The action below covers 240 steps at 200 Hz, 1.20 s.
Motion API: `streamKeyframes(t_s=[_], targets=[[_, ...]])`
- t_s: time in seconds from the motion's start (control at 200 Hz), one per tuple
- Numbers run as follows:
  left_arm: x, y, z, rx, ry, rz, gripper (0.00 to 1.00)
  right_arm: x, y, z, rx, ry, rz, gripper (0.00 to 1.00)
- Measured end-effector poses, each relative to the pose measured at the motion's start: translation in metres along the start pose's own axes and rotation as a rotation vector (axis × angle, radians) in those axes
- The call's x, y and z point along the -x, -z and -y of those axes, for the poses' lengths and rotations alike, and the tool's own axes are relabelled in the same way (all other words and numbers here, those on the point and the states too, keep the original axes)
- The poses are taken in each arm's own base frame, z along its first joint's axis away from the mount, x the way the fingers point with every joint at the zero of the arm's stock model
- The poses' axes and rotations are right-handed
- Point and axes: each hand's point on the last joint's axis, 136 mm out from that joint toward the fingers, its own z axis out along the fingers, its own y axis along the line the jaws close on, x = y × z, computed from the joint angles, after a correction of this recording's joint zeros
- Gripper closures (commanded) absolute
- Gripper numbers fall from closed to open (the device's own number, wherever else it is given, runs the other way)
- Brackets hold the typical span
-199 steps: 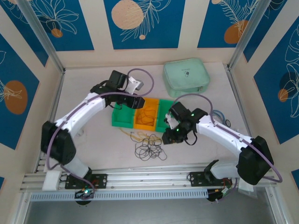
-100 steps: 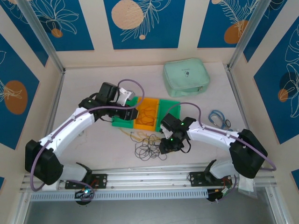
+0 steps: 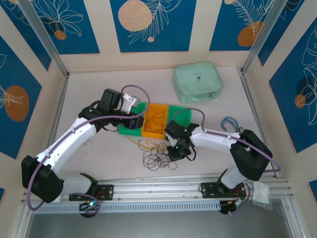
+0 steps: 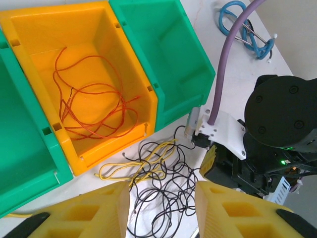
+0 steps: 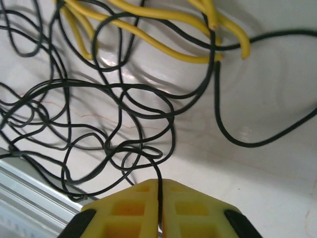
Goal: Untangle the cables
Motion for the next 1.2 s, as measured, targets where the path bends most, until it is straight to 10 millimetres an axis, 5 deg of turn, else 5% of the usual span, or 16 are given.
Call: streamKeyframes(t_s=[0.19, 0.435, 0.585, 0.875, 1.201], targets=[[0.000, 0.003, -0.001, 0.004, 0.004, 0.003, 0.61, 0.013, 0.034, -0.017, 0.035, 0.045, 0.064, 1.00], [-0.001, 0.004, -0.002, 0.006, 0.005, 0.003, 0.67, 0.040, 0.153, -0.077, 0.215, 0.191, 0.342, 1.00], [0.001, 0.010, 0.002, 0.002, -0.006, 0.020, 0.68, 0.039, 0.202, -0.098, 0.293, 0.249, 0.454, 1.00], [-0.008, 0.016, 0.014, -0.067, -0.033, 0.065, 0.64, 0.030, 0.247, -0.122, 0.430, 0.324, 0.565, 1.00], [-0.025, 0.012, 0.036, -0.233, -0.067, 0.157, 0.61, 0.038, 0.273, -0.133, 0.509, 0.340, 0.679, 1.00]])
